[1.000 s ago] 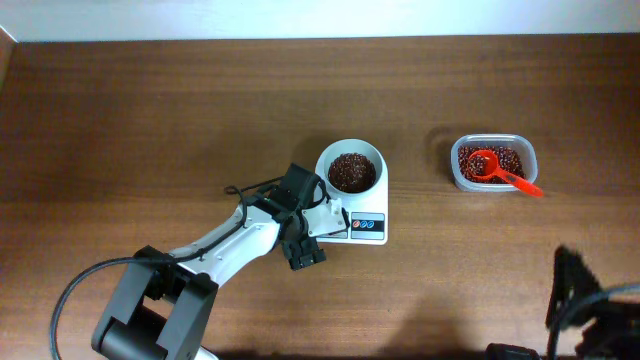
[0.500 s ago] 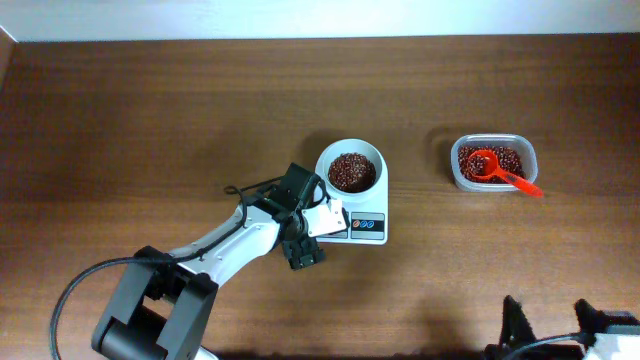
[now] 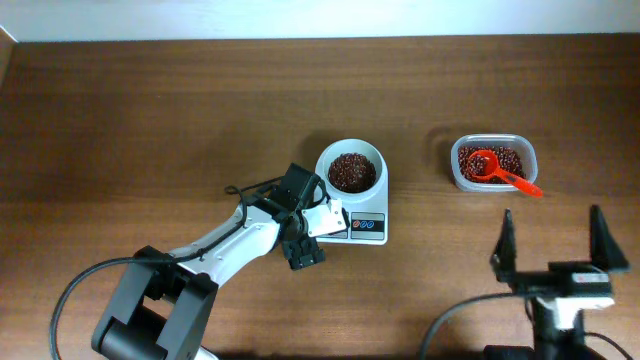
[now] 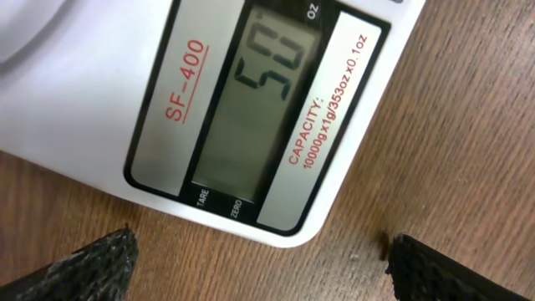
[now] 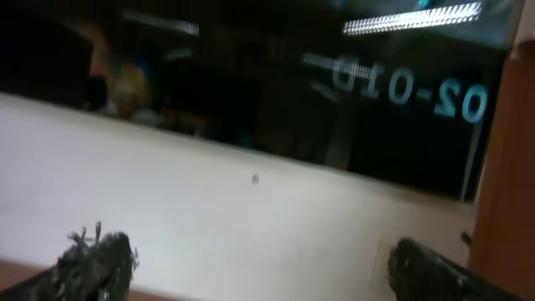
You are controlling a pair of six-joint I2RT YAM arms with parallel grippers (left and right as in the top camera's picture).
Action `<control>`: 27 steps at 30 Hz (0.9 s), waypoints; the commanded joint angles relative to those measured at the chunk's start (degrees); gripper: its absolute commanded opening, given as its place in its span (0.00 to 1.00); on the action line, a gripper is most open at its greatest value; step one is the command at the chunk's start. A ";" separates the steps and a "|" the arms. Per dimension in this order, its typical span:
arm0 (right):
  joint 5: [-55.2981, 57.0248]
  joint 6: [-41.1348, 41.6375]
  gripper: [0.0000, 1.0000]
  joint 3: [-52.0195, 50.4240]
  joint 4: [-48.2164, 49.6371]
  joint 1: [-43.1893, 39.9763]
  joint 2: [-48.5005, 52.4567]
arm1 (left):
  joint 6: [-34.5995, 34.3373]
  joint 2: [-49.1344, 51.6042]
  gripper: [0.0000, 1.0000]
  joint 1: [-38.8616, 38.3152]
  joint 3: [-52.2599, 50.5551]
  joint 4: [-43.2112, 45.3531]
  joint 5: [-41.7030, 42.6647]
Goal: Scoop item into bowl and weigh 50g on scale
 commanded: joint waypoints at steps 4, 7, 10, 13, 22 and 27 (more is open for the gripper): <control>-1.01 -2.69 0.99 -15.98 14.95 0.42 -0.44 | -0.33 0.52 0.99 -0.07 -0.28 -0.07 0.00; -0.94 -2.71 0.99 -18.71 9.20 0.42 -0.46 | -0.33 0.52 0.99 -0.07 -0.28 -0.07 0.00; -0.72 -2.71 0.99 -18.71 -0.59 0.31 -0.46 | -0.33 0.52 0.99 -0.07 -0.28 -0.07 0.00; 0.11 -1.90 0.99 -18.71 -10.93 0.31 -0.44 | -0.33 0.52 0.99 -0.07 -0.28 -0.07 0.00; 0.17 -1.64 0.99 -18.71 -10.84 0.31 -0.37 | -0.33 0.52 0.99 -0.07 -0.28 -0.07 0.00; 0.20 -1.64 0.99 -18.71 -10.84 0.31 -0.37 | -0.33 0.52 0.99 -0.07 -0.28 -0.07 0.00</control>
